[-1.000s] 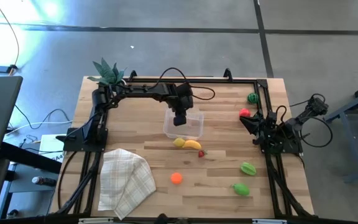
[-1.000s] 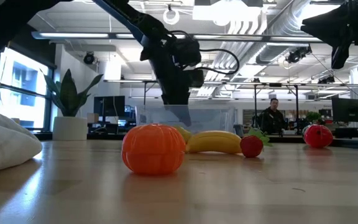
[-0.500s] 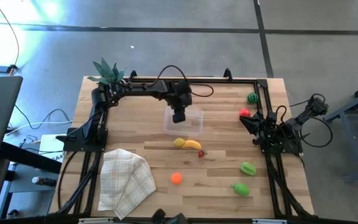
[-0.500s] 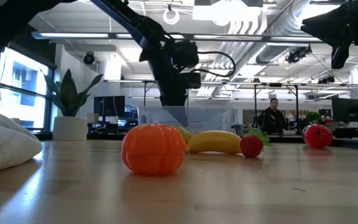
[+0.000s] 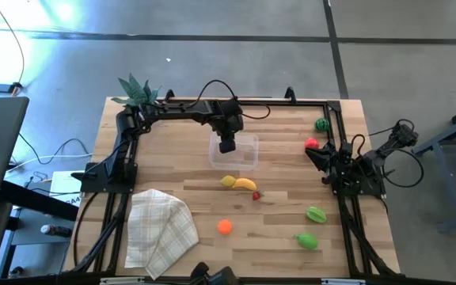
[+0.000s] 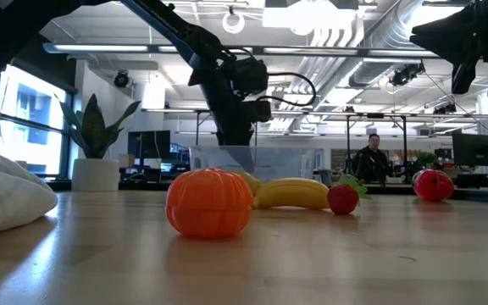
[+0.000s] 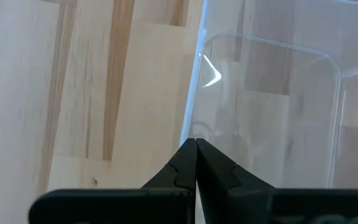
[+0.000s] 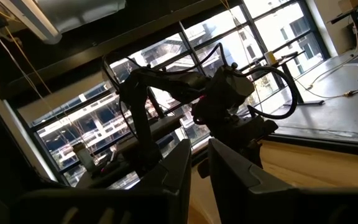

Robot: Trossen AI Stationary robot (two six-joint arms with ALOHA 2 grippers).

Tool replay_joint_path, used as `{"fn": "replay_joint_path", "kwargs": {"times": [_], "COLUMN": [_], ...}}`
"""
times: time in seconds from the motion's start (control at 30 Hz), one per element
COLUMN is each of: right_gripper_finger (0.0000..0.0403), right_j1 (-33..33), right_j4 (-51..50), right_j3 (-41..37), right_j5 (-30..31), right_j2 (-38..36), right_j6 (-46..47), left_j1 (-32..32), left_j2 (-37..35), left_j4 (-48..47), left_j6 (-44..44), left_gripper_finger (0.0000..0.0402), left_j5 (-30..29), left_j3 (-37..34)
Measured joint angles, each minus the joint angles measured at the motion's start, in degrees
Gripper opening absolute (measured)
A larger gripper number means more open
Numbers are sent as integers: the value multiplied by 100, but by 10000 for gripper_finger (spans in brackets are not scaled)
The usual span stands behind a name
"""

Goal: Pick and placing Produce into tupperware
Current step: Move the transparent bin to the top center of the table, then put the starfruit into the transparent bin

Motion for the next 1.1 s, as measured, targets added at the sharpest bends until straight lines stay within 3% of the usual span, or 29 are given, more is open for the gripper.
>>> {"fn": "replay_joint_path", "kwargs": {"times": [0.2, 0.37, 0.6, 0.87, 1.1], "right_gripper_finger": [45, 45, 45, 45, 45], "right_j1": [0, 1, 0, 2, 0], "right_j4": [-15, -15, -13, -5, 80], "right_j3": [0, 0, 0, 0, -2], "right_j5": [0, 0, 0, 0, -34], "right_j2": [0, -1, 0, 0, -4], "right_j6": [0, 0, -2, -2, -34], "left_j1": [-15, -141, -486, -923, -1220], "left_j2": [0, 0, 0, -540, -2211], "left_j4": [12, -237, -1908, -3540, -3924], "left_j6": [16, 87, 784, 1317, 1244], "left_gripper_finger": [1, 1, 1, 0, 0], "left_j5": [253, 548, 379, -361, -1160], "left_j3": [104, 628, 2422, 4562, 3813]}}
